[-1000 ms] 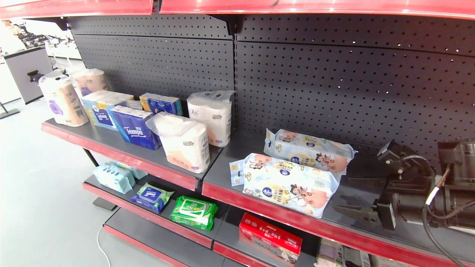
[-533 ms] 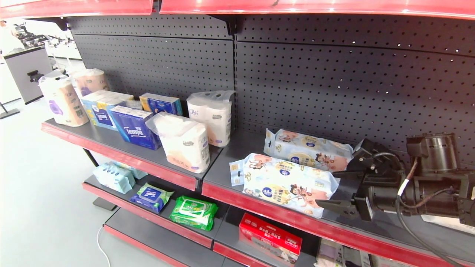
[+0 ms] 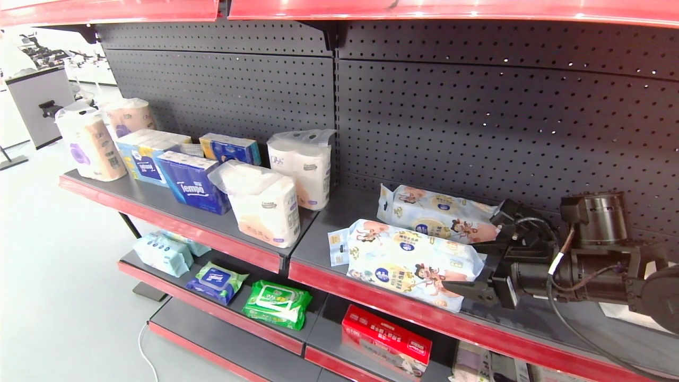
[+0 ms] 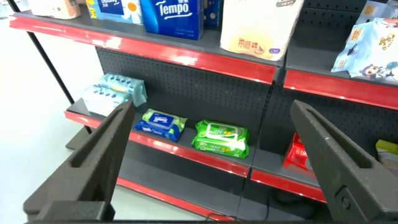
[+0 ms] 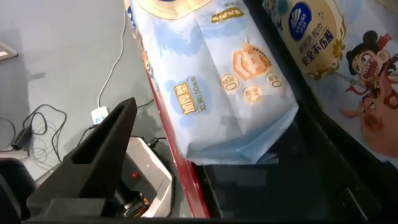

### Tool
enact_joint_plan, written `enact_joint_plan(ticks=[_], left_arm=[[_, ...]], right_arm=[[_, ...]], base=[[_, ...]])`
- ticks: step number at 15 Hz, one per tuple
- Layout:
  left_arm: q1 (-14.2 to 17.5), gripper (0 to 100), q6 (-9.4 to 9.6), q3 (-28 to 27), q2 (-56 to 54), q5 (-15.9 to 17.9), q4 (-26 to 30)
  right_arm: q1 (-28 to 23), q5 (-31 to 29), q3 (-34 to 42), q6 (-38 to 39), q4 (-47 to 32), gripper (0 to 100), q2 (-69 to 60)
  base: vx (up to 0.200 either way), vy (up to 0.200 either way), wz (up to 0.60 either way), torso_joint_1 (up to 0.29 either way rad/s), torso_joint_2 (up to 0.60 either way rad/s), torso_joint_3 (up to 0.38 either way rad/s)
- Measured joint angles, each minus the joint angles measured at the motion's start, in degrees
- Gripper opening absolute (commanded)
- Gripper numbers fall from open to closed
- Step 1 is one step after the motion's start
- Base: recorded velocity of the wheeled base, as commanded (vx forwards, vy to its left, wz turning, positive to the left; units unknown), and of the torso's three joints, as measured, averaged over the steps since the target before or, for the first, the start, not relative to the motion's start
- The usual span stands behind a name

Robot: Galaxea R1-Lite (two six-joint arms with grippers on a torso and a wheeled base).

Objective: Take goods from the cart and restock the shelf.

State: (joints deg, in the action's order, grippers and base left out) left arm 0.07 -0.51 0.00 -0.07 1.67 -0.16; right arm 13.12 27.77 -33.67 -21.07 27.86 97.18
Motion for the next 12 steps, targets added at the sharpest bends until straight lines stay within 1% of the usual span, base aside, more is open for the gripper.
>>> enact_joint_plan(ticks=[12], left_arm=[[0.0,100,0.00,0.0,0.0,0.0,0.0]], right_arm=[[0.4,0.0,-2.4,-1.2,0.0,100,3.8]], base=[[0.000,0.000,0.00,0.000,0.00,0.000]])
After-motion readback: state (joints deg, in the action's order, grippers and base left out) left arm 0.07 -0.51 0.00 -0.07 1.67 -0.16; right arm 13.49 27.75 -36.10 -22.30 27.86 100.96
